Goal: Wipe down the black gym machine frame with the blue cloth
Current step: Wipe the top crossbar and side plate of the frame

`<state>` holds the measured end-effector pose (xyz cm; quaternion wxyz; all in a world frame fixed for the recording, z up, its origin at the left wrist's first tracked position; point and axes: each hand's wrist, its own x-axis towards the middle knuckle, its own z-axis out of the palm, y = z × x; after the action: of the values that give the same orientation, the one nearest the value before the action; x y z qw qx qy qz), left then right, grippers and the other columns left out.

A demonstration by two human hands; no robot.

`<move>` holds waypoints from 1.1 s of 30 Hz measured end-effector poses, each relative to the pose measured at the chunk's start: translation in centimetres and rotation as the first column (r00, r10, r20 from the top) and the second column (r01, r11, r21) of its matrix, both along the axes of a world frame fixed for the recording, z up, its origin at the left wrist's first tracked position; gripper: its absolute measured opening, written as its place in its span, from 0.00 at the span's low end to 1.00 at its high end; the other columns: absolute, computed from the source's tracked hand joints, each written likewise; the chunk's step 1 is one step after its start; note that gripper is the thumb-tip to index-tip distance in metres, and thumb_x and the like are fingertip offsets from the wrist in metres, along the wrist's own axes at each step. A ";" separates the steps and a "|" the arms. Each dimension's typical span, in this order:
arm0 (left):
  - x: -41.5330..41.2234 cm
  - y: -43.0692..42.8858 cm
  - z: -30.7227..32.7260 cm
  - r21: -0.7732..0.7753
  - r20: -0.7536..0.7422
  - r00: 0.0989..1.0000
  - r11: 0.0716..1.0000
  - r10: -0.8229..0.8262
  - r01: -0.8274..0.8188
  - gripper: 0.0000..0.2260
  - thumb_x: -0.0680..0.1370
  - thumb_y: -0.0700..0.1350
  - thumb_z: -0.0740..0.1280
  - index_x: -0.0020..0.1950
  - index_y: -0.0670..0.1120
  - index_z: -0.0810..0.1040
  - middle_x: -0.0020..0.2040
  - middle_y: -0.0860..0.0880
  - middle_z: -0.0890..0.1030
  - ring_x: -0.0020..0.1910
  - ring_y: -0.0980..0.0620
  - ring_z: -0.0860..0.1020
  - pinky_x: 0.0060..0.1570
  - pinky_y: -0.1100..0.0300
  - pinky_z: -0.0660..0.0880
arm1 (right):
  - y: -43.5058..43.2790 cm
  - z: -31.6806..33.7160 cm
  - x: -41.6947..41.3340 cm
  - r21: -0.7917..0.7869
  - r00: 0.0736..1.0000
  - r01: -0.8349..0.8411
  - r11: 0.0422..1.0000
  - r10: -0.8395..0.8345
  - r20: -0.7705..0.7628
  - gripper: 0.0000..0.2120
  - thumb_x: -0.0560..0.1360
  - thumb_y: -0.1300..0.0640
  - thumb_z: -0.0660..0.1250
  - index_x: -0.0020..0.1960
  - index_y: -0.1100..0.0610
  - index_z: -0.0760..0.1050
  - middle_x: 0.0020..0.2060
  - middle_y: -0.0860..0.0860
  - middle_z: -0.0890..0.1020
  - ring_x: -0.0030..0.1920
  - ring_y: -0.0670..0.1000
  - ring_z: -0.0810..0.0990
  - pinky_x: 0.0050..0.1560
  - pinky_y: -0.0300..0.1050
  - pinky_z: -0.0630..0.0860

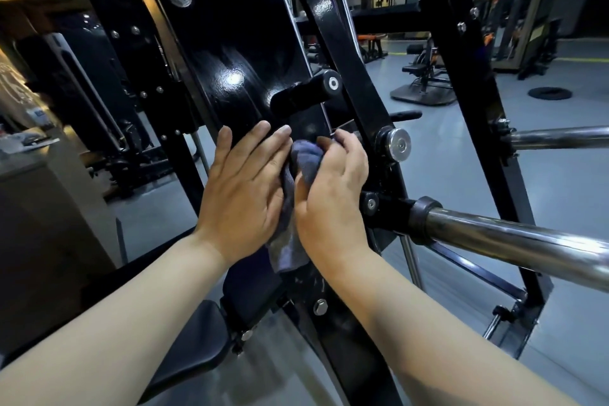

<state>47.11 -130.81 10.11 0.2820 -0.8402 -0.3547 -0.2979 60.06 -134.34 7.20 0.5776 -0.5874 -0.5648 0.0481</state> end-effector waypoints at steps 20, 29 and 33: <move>-0.4 -0.3 1.0 0.111 -0.194 0.964 0.980 0.185 -0.165 0.26 0.82 0.50 0.51 0.79 0.42 0.65 0.80 0.49 0.63 0.81 0.48 0.55 0.80 0.46 0.43 | 1.2 1.1 3.3 0.066 0.934 0.097 0.993 -0.113 0.338 0.18 0.76 0.67 0.59 0.66 0.66 0.70 0.63 0.63 0.72 0.62 0.64 0.71 0.65 0.59 0.72; -0.4 0.1 -0.1 0.097 -0.111 0.986 0.989 0.123 -0.112 0.25 0.82 0.48 0.55 0.78 0.40 0.66 0.79 0.47 0.65 0.80 0.45 0.57 0.79 0.47 0.38 | -0.7 -1.9 -0.7 0.039 0.831 0.247 0.968 -0.232 0.506 0.23 0.79 0.62 0.56 0.72 0.69 0.65 0.66 0.68 0.72 0.69 0.68 0.70 0.73 0.64 0.66; -0.1 -0.2 -1.3 0.076 -0.010 0.998 0.996 0.054 -0.053 0.23 0.86 0.49 0.48 0.77 0.40 0.69 0.78 0.46 0.67 0.80 0.44 0.58 0.79 0.47 0.39 | -3.2 -8.1 -1.6 0.088 0.838 0.087 0.992 -0.120 0.533 0.24 0.78 0.66 0.63 0.73 0.69 0.66 0.68 0.69 0.71 0.72 0.68 0.67 0.76 0.66 0.60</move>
<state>47.02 -131.03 8.76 0.3238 -0.8208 -0.3638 -0.2984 58.51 -137.51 -0.90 0.4157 -0.5894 -0.6724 -0.1662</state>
